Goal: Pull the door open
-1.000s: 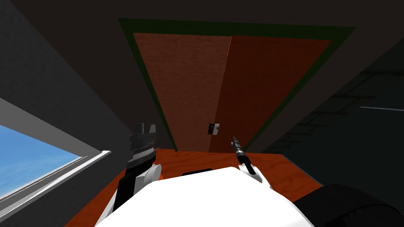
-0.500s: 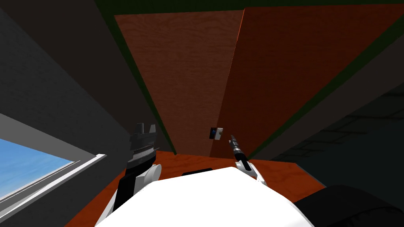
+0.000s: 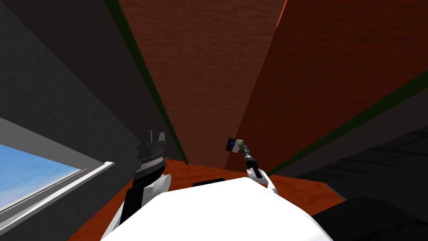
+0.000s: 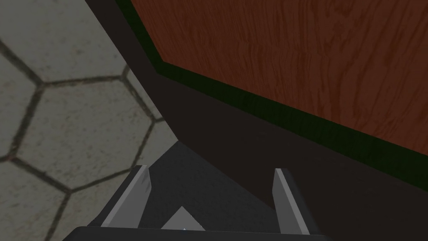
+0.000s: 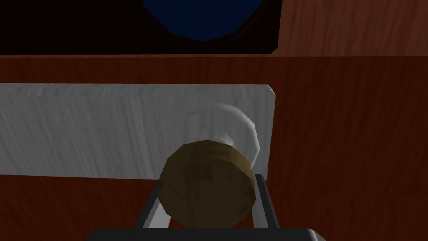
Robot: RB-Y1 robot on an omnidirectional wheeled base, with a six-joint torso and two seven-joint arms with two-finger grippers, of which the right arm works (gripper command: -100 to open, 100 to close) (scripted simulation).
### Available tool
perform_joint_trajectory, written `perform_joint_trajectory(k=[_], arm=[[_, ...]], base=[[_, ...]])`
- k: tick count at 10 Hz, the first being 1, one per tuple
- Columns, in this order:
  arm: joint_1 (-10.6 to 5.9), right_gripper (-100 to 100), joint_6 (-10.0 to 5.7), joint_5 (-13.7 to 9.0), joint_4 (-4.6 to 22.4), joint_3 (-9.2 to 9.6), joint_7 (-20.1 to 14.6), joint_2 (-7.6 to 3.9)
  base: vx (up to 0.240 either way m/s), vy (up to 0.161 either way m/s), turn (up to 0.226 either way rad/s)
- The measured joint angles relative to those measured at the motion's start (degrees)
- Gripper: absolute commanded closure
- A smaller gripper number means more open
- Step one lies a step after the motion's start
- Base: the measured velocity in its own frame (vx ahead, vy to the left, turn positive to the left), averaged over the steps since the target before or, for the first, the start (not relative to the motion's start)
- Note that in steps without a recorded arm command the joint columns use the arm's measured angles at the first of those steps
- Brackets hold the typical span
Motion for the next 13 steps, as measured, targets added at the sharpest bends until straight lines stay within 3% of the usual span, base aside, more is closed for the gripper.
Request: perform_joint_trajectory(k=[4, 6, 7, 11, 13], arm=[[0.12, 100, 0.06, 0.06, 0.14, 0.3, 0.02, 0.16], [1.54, 100, 0.4, -0.1, -0.2, -0.68, -0.15, -0.33], [1.92, -100, 0.47, -0.17, 0.1, -1.11, -0.22, -0.65], [3.06, -100, -0.73, 0.17, -1.64, 0.93, -1.19, -0.44], [3.26, -100, -0.93, 0.25, -2.53, 1.91, -1.76, -0.59]], base=[[-0.041, -0.02, -0.025], [-0.196, -0.084, -0.072], [-0.192, -0.013, 0.022], [-0.185, 0.095, 0.069], [-0.055, 0.024, -0.07]])
